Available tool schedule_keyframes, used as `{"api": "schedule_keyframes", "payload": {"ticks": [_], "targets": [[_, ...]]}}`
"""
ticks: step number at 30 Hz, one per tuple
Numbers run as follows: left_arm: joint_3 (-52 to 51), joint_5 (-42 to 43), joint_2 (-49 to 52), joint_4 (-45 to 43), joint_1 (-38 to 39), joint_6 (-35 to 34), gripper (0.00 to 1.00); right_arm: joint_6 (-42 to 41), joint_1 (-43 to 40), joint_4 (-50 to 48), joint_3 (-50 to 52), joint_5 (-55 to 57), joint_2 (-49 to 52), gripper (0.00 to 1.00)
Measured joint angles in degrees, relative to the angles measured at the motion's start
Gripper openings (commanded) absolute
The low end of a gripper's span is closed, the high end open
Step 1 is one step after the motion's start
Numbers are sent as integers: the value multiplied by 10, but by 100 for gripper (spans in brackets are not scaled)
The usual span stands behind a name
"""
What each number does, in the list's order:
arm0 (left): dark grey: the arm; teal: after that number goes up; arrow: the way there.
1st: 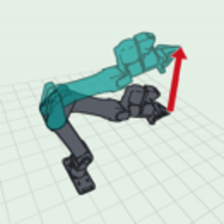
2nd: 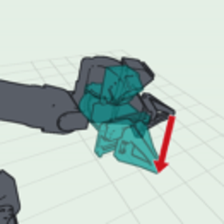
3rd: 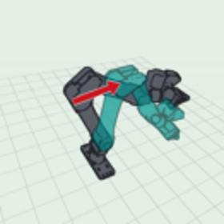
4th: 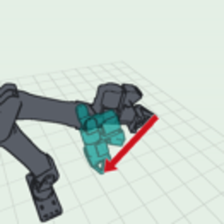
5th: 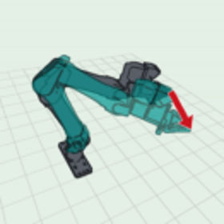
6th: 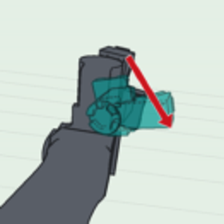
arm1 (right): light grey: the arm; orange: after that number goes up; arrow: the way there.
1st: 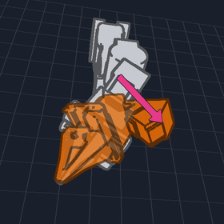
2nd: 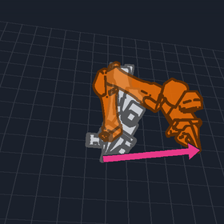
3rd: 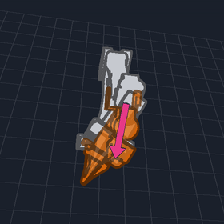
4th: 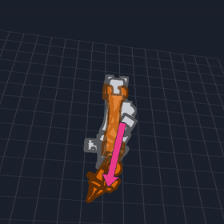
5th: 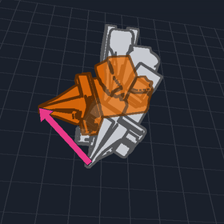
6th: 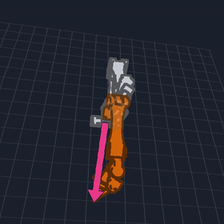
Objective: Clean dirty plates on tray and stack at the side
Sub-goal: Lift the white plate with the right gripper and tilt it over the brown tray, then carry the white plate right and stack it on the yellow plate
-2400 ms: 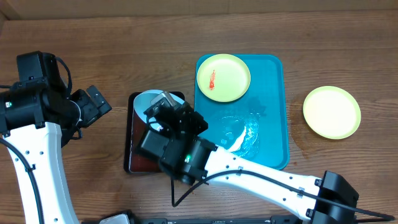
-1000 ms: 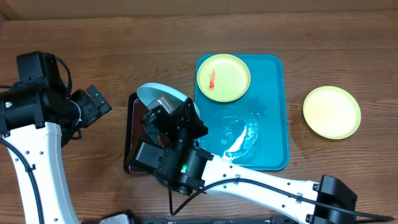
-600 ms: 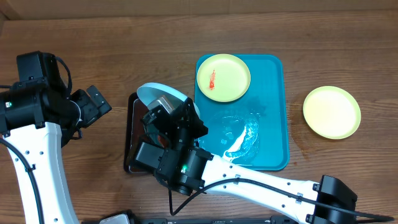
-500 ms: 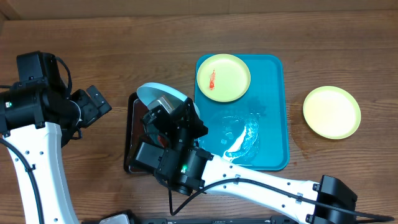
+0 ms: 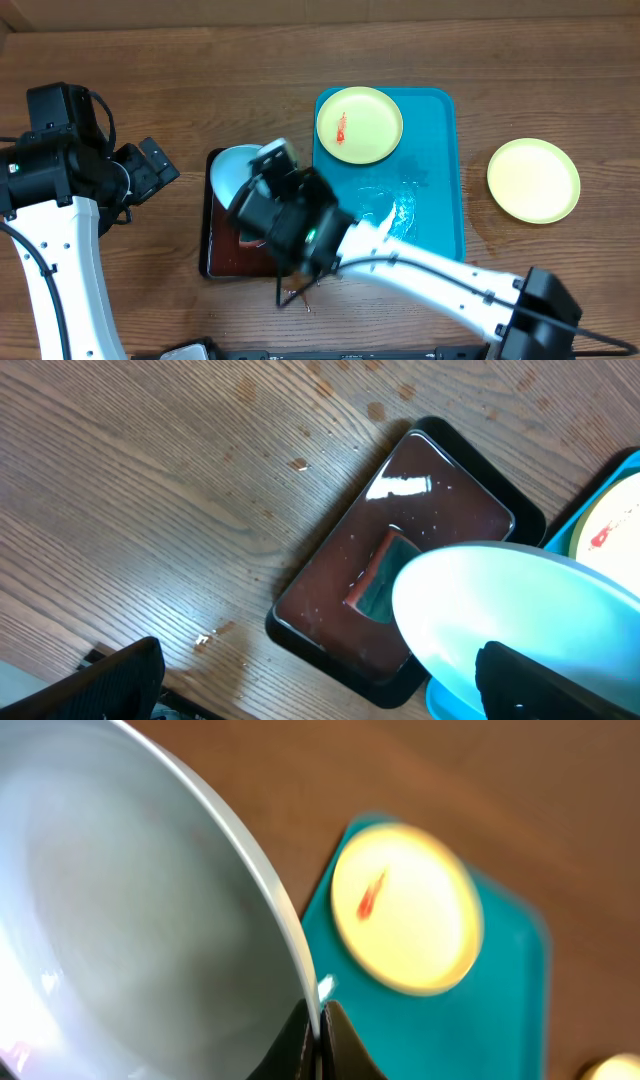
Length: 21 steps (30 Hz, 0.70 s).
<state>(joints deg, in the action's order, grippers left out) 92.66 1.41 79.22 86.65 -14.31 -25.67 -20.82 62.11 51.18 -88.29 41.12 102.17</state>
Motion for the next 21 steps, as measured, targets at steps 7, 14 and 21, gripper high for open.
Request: {"api": "schedule_keyframes", "payload": {"ticks": [7, 14, 21], "targets": [[0, 0, 0, 0, 0, 0, 100, -21, -183, 59, -63, -270, -57, 4], [0, 0, 0, 0, 0, 0, 100, -31, -512, 125, -103, -477, -144, 4], [0, -2, 0, 0, 0, 0, 100, -31, -805, 215, -97, -525, -83, 4]]}}
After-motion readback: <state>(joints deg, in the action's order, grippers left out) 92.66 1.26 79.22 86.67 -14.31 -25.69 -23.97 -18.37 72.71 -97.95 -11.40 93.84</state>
